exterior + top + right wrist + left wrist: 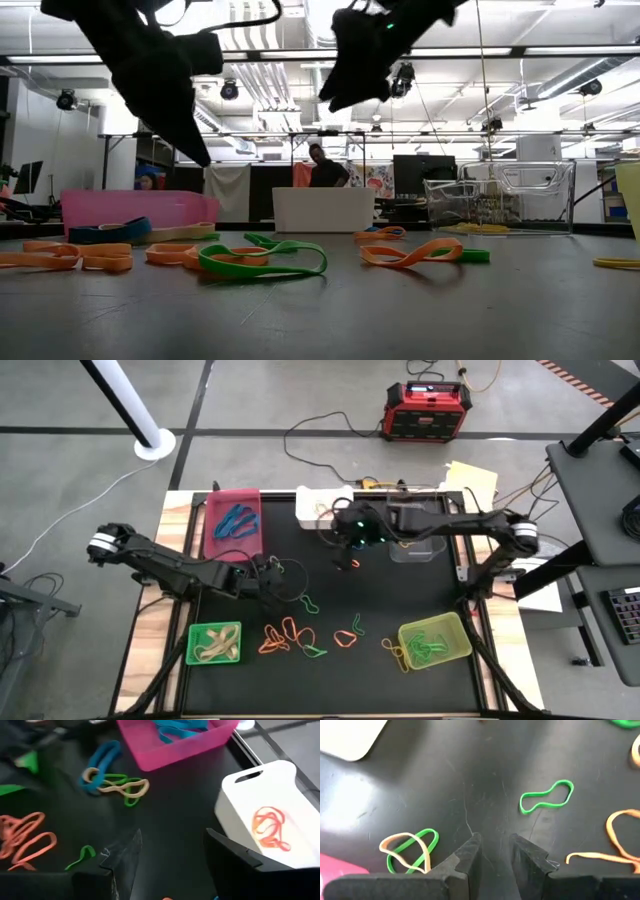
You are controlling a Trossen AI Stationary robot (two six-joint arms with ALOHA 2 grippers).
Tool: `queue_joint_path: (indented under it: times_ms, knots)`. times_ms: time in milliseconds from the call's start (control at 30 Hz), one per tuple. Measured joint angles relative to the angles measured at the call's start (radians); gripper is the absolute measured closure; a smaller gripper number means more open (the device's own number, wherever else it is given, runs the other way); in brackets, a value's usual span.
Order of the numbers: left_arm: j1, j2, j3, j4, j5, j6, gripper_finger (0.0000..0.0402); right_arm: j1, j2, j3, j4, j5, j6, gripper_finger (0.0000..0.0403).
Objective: Sort rubber bands into baskets
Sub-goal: Put the green rubber band into the yellow bin
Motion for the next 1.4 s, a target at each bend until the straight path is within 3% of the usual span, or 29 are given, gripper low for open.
queue_joint_path:
  times_ms: [133, 333, 500, 567, 767, 1100, 1400]
  knots:
    - [0.001, 0.008, 0.014, -0.067, 0.001, 0.003, 0.0319, 0.042, -0.104, -0.129, 0.079, 0.001, 0.049, 0.0197]
    - [0.02, 0.006, 0.006, -0.207, 0.008, -0.151, 0.0319, 0.104, -0.213, -0.276, 0.193, 0.002, 0.124, 0.0197]
    - [0.038, 0.018, -0.004, -0.19, 0.008, -0.172, 0.0319, 0.144, -0.249, -0.35, 0.257, 0.002, 0.151, 0.0197]
    - [0.038, 0.025, -0.005, -0.154, 0.024, -0.139, 0.0319, 0.159, -0.25, -0.361, 0.257, 0.002, 0.168, 0.0197]
    - [0.021, 0.075, -0.005, 0.083, 0.22, 0.103, 0.0319, 0.23, -0.203, -0.383, 0.239, -0.005, 0.194, 0.0197]
    - [0.04, 0.298, -0.005, 0.355, 0.207, 0.34, 0.0319, 0.338, -0.176, -0.384, 0.234, -0.001, 0.198, 0.0197]
    - [0.054, 0.396, -0.002, 0.404, 0.084, 0.32, 0.032, 0.341, -0.175, -0.384, 0.239, 0.008, 0.197, 0.0197]
